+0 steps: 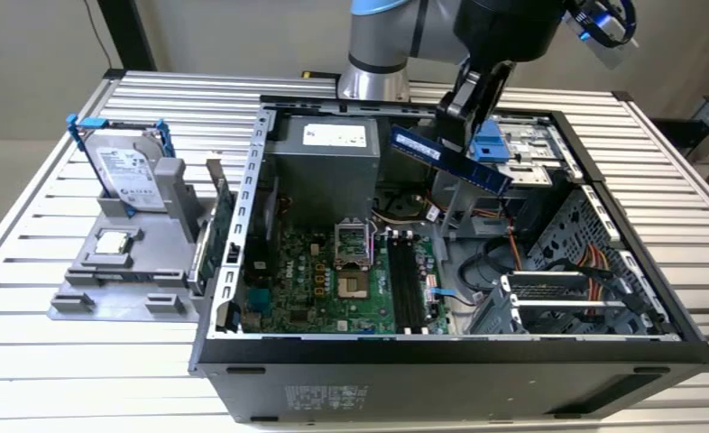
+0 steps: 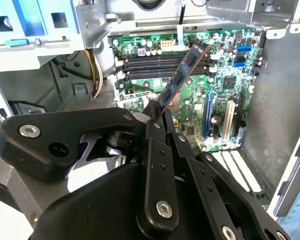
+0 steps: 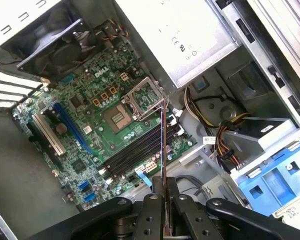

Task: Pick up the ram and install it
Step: 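Insert the ram into the slot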

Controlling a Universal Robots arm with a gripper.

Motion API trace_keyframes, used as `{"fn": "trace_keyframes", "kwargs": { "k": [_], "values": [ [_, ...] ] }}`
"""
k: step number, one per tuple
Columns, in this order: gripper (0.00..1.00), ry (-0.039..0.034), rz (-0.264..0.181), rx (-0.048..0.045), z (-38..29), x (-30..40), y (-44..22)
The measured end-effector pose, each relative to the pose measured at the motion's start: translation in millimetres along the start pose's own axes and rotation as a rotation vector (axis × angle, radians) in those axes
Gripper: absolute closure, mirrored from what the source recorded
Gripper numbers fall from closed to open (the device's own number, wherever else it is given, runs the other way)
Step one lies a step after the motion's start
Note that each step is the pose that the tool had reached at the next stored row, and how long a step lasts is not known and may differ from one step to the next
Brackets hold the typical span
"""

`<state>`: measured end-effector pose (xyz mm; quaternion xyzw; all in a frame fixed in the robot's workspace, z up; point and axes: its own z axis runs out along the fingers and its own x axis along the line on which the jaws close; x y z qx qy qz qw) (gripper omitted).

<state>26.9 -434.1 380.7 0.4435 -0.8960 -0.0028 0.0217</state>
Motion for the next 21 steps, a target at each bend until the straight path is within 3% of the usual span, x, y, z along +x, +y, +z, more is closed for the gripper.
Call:
{"fn": "trace_keyframes", "kwargs": {
  "k": [21],
  "values": [
    [1.0,-0.0052,0.213,-0.0077,0.4,0.0,0.0]
  ]
}}
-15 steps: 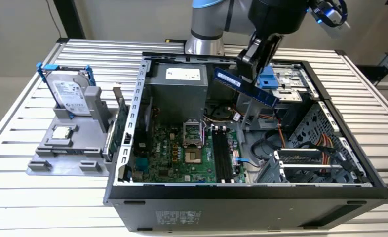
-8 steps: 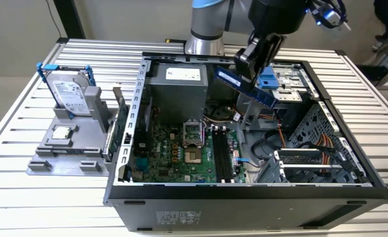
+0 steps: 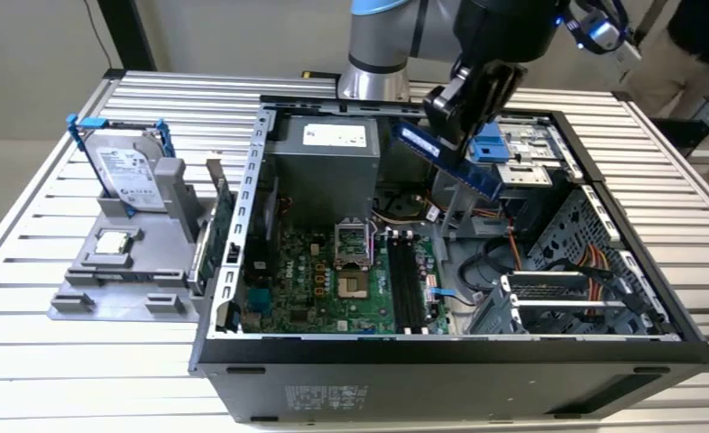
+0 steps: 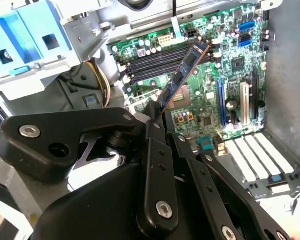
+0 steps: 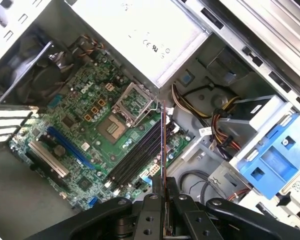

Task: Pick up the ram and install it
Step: 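Insert the ram into the slot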

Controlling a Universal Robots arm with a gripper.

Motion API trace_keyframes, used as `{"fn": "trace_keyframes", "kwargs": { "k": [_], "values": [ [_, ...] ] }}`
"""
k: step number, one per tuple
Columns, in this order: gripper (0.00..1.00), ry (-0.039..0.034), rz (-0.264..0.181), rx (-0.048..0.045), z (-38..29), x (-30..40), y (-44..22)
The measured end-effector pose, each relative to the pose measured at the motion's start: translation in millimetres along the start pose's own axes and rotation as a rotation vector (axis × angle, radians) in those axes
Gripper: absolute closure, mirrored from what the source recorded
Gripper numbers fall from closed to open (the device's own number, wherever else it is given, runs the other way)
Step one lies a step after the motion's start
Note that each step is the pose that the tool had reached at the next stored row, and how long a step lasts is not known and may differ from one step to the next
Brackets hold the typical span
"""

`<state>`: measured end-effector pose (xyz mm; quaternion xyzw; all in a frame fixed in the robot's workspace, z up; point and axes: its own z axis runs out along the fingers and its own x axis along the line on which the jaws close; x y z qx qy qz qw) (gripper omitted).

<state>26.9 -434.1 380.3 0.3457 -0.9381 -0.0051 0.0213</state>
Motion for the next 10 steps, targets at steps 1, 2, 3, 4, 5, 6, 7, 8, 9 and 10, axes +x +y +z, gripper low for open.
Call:
{"fn": "trace_keyframes", "kwargs": {
  "k": [1,2,3,4,5,6,7,8,9,10],
  "values": [
    [1.0,-0.0002,0.01,-0.0004,0.0,0.0,0.0],
    [1.0,-0.0005,0.02,-0.0007,0.1,0.0,0.0],
    [1.0,-0.0007,0.03,-0.0011,0.1,0.0,0.0],
    [1.0,-0.001,0.041,-0.0015,0.1,0.0,0.0],
    [1.0,-0.0012,0.051,-0.0019,0.1,0.0,0.0],
    [1.0,-0.0015,0.061,-0.0022,0.1,0.0,0.0],
    [1.0,-0.0017,0.07,-0.0026,0.1,0.0,0.0],
    [1.0,-0.0019,0.08,-0.0029,0.2,0.0,0.0],
    [1.0,-0.0021,0.09,-0.0033,0.2,0.0,0.0],
    [1.0,-0.0025,0.1,-0.0037,0.2,0.0,0.0]
  ]
}}
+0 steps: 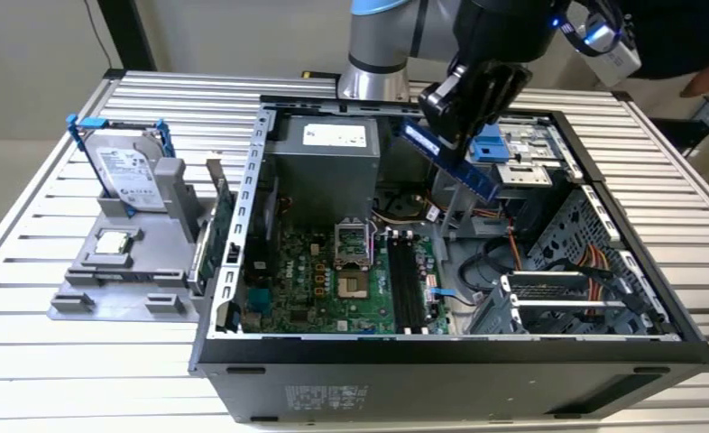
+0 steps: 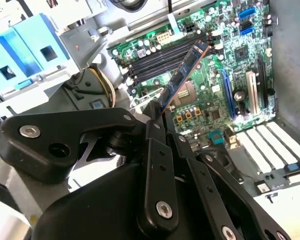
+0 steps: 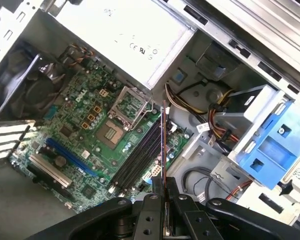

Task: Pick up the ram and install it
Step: 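Insert the ram into the slot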

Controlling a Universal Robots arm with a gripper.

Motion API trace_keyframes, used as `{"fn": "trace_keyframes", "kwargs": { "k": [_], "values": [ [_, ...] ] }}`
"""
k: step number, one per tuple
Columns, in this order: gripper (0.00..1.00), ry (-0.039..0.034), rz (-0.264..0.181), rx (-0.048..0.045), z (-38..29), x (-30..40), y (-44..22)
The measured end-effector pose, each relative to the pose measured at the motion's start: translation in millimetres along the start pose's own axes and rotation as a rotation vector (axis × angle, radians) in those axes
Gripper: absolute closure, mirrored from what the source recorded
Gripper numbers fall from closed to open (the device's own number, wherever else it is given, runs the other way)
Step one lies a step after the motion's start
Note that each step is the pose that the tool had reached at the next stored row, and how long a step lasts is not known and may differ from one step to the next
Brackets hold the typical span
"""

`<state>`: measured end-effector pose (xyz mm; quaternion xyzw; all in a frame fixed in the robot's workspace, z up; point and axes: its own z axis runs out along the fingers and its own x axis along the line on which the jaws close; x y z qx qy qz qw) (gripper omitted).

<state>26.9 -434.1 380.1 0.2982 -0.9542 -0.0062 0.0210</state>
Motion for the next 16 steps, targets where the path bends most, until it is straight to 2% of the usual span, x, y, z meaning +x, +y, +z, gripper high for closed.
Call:
{"fn": "trace_keyframes", "kwargs": {
  "k": [16],
  "values": [
    [1.0,-0.0033,0.136,-0.005,0.1,0.0,0.0]
  ]
}}
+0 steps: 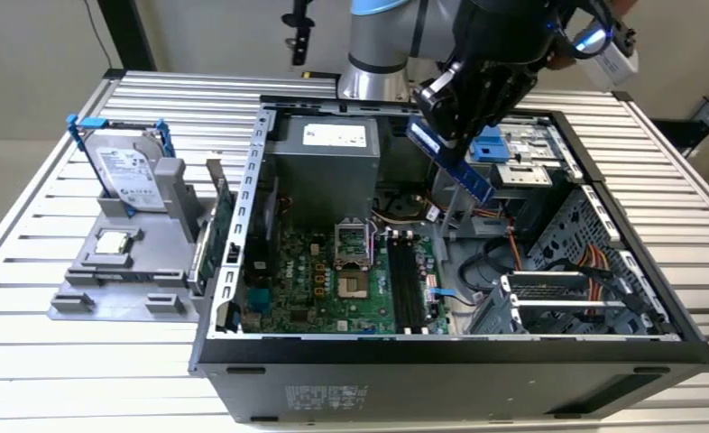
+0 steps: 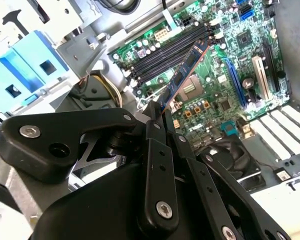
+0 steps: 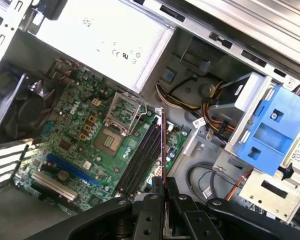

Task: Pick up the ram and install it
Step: 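Insert the ram into the slot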

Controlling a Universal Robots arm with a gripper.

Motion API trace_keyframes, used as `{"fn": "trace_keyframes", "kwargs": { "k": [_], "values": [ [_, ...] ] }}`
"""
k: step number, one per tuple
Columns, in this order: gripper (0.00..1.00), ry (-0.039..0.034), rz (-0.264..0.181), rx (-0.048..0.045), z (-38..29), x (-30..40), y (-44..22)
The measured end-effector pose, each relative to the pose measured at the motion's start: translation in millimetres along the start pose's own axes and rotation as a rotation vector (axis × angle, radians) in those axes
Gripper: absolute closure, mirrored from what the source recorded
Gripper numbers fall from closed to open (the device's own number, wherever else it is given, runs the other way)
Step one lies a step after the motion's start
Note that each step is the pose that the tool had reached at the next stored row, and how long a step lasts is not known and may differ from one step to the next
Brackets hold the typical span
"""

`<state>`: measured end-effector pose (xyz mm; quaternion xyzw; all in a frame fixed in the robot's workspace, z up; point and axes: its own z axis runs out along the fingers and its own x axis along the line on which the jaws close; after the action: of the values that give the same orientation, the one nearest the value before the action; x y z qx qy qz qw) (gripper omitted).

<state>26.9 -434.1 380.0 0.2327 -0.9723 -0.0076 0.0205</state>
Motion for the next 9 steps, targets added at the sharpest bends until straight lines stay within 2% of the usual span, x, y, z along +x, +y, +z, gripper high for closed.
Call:
{"fn": "trace_keyframes", "kwargs": {
  "k": [9],
  "values": [
    [1.0,-0.0016,0.067,-0.0024,0.1,0.0,0.0]
  ]
}}
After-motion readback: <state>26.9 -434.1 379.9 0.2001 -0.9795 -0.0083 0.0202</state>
